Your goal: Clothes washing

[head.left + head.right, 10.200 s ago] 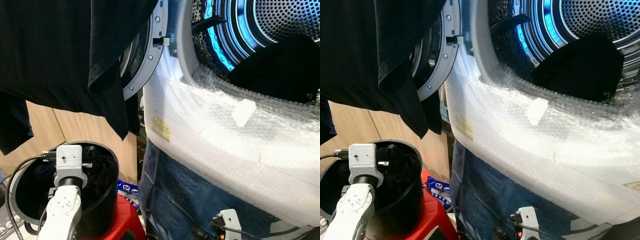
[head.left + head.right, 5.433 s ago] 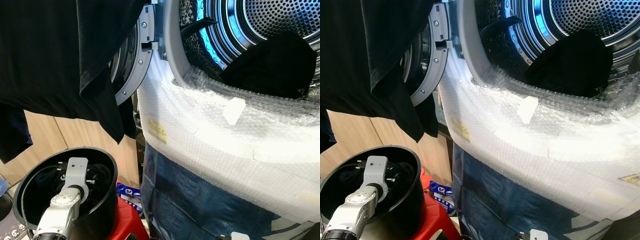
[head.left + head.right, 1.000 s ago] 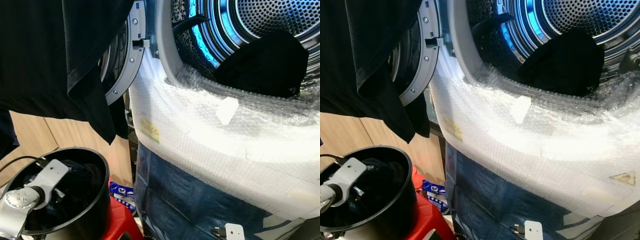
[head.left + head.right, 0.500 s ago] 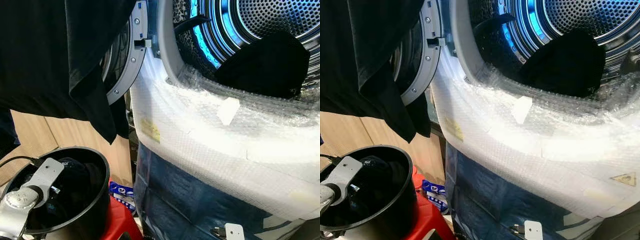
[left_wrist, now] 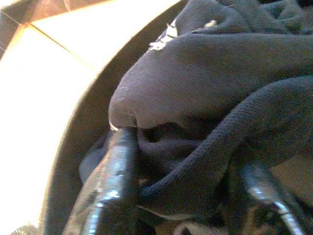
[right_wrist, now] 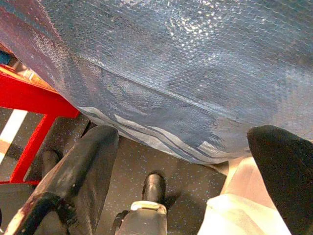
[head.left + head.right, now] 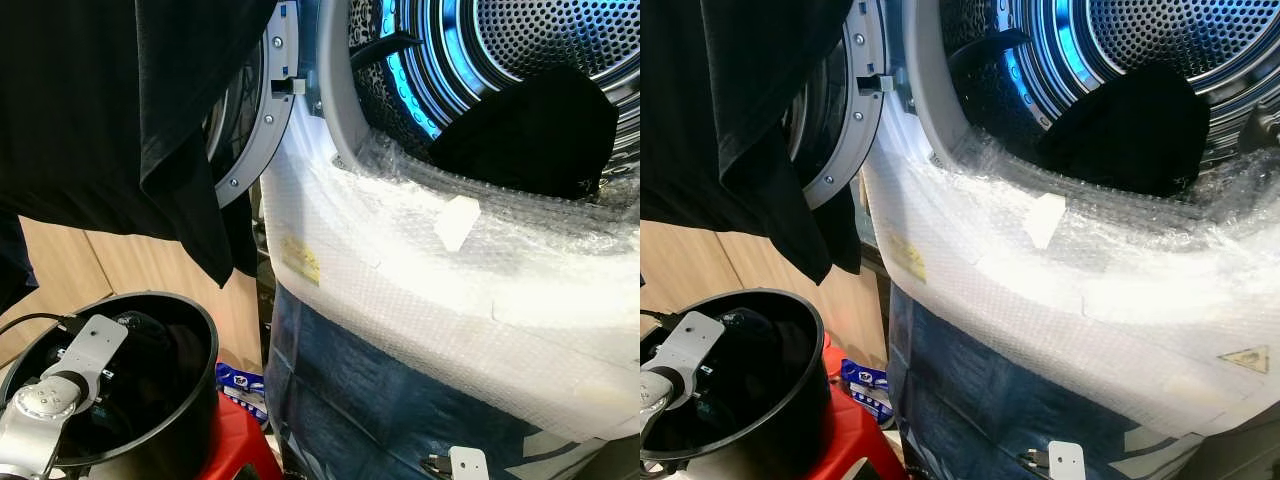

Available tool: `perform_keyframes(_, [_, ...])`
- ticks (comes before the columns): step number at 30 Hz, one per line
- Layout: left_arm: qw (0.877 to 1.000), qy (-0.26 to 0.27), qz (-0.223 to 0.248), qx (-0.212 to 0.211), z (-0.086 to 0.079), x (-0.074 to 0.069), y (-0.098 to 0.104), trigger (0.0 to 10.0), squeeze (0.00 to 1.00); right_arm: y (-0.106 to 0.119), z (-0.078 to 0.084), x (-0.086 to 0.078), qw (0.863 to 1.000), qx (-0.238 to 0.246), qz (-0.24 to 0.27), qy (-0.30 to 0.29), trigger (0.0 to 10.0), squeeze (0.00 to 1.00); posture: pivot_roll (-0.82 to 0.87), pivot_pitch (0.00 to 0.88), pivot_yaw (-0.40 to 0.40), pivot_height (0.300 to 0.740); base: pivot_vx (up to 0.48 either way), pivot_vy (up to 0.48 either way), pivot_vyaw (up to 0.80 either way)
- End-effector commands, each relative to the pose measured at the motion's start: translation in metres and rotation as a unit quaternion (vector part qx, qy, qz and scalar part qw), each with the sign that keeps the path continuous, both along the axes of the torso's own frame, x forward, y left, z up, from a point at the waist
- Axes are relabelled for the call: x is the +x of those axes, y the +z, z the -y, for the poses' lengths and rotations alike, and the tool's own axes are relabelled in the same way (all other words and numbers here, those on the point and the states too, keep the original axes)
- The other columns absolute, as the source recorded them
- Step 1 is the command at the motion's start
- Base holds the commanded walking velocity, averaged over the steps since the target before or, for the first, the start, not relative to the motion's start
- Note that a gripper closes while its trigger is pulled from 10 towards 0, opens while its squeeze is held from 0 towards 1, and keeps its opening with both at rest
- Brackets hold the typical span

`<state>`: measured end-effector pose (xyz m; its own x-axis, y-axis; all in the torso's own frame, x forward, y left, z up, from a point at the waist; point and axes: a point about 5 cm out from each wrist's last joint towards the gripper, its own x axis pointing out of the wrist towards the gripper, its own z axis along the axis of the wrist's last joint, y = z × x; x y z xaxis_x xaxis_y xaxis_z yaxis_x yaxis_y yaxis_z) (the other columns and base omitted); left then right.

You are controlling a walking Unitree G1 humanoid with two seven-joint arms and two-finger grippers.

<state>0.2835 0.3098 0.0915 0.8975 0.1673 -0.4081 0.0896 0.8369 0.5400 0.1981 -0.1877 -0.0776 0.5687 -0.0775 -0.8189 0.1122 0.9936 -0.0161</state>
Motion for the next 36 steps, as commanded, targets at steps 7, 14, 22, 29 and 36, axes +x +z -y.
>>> perform_keyframes(7, [0.996, 0.023, 0.081, 0.011, 0.005, 0.007, 0.018, 0.0, 0.0, -0.001, 0.002, -0.002, 1.0, -0.004, -0.003, 0.004, 10.0, 0.0, 0.02, 0.0, -0.023, 0.74, 0.0, 0.0, 0.0])
perform_keyframes(14, [0.987, -0.095, 0.122, -0.038, 0.037, 0.013, 0.034, 0.0, 0.0, 0.0, 0.001, 0.0, 1.0, -0.004, -0.002, 0.009, 10.0, 0.0, 0.02, 0.0, -0.023, 0.74, 0.0, 0.0, 0.0])
perform_keyframes(22, [0.963, -0.199, 0.142, -0.112, 0.08, 0.02, 0.053, 0.0, 0.0, 0.0, -0.001, 0.001, 1.0, -0.003, -0.001, 0.013, 10.0, 0.0, 0.02, 0.0, -0.018, 0.74, 0.0, 0.0, 0.0])
perform_keyframes(29, [0.962, -0.216, 0.121, -0.118, 0.093, 0.021, 0.056, 1.1, 0.0, 0.002, -0.002, 0.003, 1.0, 0.0, 0.004, 0.005, 10.0, 0.0, 0.02, 0.0, -0.021, 0.74, 0.0, 0.0, 0.0])
perform_keyframes(36, [0.955, -0.236, 0.066, -0.167, 0.076, 0.003, 0.05, 10.0, 1.0, 0.003, 0.0, 0.005, 1.0, -0.001, 0.006, 0.002, 10.0, 0.0, 0.02, 0.0, -0.017, 0.74, 0.0, 0.0, 0.0])
